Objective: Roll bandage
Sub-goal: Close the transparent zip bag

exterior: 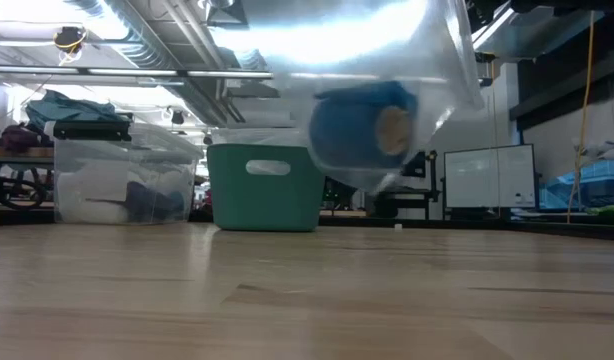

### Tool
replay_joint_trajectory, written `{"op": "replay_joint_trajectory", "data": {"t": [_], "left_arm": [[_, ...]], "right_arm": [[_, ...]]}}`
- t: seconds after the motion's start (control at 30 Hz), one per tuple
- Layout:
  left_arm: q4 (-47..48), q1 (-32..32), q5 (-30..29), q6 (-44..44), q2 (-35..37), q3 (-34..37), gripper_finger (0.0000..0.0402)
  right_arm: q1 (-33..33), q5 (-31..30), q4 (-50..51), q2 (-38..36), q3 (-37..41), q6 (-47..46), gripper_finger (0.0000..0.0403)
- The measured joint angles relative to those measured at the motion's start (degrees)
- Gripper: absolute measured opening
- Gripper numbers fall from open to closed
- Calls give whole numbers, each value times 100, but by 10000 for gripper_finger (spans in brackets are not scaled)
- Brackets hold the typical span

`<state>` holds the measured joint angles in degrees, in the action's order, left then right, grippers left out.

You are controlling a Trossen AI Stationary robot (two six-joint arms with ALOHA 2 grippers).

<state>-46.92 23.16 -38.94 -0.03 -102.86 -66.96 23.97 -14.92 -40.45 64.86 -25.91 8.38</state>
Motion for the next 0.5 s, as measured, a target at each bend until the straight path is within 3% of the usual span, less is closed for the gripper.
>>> {"op": "replay_joint_trajectory", "data": {"t": [0.2,0.5], "left_arm": [[0,-41,0,174,-1,0,87],[3,-98,0,516,-10,0,8]], "right_arm": [[0,0,-5,0,0,2,29],[0,-4,-11,0,0,3,29]]}}
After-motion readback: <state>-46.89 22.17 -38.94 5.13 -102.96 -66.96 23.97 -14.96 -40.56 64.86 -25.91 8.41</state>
